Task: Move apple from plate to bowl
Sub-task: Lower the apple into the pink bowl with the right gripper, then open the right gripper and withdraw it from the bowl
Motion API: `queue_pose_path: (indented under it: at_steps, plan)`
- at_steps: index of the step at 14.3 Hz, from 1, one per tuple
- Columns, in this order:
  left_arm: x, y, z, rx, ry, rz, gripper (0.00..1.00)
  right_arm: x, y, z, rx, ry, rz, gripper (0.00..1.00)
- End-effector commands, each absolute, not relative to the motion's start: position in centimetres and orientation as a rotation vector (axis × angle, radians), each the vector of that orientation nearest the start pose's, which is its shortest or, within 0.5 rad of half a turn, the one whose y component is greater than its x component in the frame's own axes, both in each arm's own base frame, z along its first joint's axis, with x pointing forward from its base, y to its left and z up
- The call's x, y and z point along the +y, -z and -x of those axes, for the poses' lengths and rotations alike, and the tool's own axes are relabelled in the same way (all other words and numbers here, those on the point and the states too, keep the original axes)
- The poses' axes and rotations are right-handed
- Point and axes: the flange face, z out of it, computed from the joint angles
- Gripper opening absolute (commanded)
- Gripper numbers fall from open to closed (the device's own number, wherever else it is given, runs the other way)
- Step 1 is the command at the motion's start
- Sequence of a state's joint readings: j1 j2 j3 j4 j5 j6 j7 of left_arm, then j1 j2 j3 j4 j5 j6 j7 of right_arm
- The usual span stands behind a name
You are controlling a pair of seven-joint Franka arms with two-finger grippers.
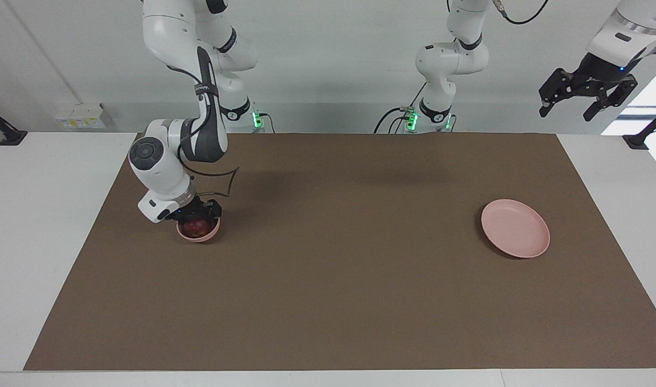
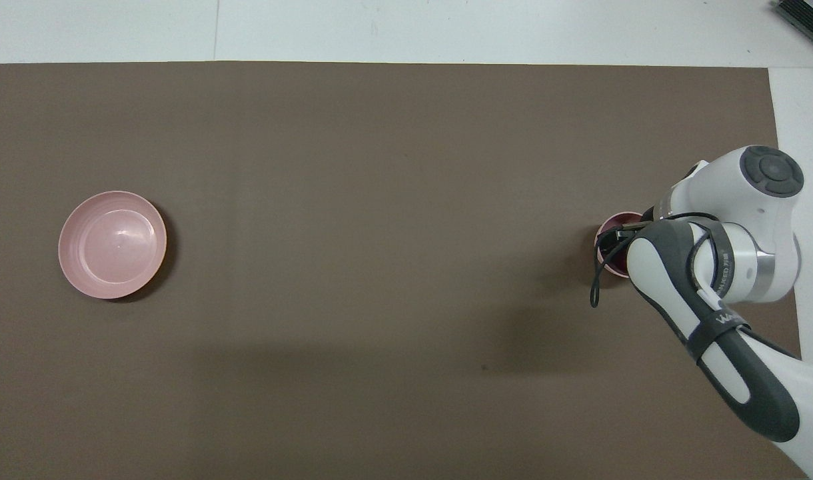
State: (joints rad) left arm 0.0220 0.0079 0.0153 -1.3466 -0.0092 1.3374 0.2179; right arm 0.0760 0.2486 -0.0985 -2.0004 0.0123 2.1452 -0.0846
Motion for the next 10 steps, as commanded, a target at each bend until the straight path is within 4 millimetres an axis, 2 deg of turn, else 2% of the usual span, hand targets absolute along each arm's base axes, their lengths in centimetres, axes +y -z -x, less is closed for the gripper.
queue_pose_path:
  at_steps: [1,4,10]
  plan:
    - [2.2,-70.5,-52.2,0.288,-0.040,3.124,1.00,-0.9,-35.7,-59.0,-0.078,-0.133,3.150,1.00]
    - [2.2,-70.5,-52.2,0.288,-0.040,3.124,1.00,-0.9,-40.3,-59.4,-0.079,-0.103,3.165,1.00]
    - [2.2,-70.5,-52.2,0.288,-0.040,3.124,1.00,-2.3,-51.3,-56.9,-0.054,0.007,3.186,1.00]
